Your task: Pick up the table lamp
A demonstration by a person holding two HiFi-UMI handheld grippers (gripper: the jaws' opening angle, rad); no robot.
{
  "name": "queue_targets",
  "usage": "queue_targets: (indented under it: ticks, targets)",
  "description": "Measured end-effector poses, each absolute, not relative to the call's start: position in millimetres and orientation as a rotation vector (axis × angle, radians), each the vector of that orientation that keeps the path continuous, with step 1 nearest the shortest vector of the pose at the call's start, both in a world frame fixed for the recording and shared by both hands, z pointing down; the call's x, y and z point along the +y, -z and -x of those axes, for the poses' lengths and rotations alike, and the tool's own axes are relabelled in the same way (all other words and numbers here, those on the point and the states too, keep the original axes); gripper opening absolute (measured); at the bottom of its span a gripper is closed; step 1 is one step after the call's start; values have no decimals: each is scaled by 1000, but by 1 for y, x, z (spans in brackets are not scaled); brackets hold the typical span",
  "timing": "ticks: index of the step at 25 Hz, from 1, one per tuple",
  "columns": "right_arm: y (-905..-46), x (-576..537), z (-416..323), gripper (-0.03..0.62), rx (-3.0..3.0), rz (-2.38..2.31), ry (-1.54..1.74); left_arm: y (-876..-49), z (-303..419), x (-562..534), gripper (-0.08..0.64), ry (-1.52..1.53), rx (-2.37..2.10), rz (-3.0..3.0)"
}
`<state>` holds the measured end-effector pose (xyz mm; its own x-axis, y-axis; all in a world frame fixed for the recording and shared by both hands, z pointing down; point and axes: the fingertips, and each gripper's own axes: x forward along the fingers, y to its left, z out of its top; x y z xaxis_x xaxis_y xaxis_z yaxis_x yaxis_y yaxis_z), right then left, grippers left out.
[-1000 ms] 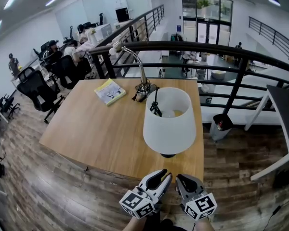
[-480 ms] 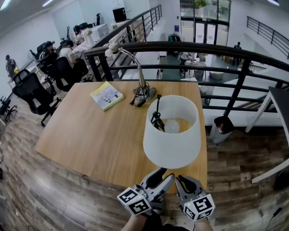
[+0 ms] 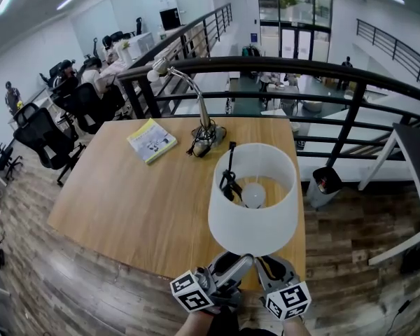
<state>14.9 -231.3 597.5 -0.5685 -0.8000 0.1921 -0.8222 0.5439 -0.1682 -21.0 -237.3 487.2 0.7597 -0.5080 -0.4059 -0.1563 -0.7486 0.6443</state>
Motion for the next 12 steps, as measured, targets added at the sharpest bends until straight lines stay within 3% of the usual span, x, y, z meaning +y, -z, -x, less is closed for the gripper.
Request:
queue_targets:
  ticks: [3,6,12]
  targets:
    - [-600,-236,-17,41,-2657,-1433,-384,-475,19,-236,169,833,-409,-2368]
    - [-601,-244,-21,44,-2640,-1460,-392,-467,14,-237,69,856,-347,-2380]
    - [-596,-265,-24,106,-2600,-1474,-402,-454,13,-260,40,881,-289,-2341]
